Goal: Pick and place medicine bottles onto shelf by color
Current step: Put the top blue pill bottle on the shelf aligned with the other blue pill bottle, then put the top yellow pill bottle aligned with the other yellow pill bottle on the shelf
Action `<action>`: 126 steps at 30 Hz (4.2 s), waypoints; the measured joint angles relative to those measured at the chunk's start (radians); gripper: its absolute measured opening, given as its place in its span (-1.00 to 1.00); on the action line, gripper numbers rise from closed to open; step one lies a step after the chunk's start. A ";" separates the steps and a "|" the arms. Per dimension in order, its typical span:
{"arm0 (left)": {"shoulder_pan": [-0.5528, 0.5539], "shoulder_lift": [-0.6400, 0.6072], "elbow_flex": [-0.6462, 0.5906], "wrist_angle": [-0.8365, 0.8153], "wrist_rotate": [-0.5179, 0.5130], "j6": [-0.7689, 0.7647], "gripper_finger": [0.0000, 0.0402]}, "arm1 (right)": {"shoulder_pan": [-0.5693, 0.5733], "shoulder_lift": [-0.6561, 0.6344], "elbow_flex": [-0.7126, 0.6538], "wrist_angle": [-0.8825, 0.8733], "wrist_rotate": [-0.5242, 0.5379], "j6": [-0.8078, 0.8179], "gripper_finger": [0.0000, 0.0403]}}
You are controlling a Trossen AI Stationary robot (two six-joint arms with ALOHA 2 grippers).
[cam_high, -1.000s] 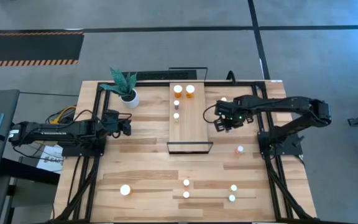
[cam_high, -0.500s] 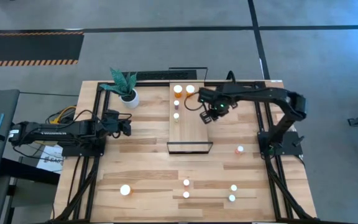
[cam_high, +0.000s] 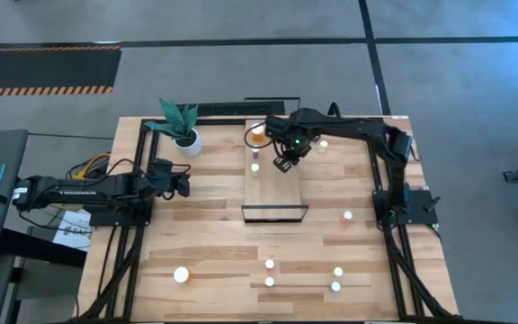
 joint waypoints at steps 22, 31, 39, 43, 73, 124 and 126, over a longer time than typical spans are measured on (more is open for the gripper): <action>0.000 0.000 0.000 0.000 0.007 0.000 -0.55 | 0.002 0.188 0.274 -0.037 -0.005 -0.270 -0.41; 0.000 0.000 0.000 0.000 0.007 0.000 -0.55 | 0.010 0.192 0.275 0.007 -0.007 -0.349 -0.41; 0.000 0.000 0.000 0.000 0.007 0.000 -0.55 | 0.025 0.198 0.276 0.052 -0.008 -0.469 -0.41; 0.000 0.000 0.000 0.000 0.007 0.000 -0.55 | 0.027 0.198 0.275 0.062 -0.008 -0.512 -0.41; 0.000 0.000 0.000 0.000 0.006 0.000 -0.55 | 0.020 0.199 0.274 0.076 0.022 -0.655 -0.32; 0.000 0.000 0.000 0.000 0.006 0.000 -0.55 | 0.021 0.194 0.430 -0.145 0.075 -0.472 0.14; 0.000 0.000 0.000 0.000 0.006 0.000 -0.55 | 0.019 0.194 0.448 -0.191 0.074 -0.448 0.14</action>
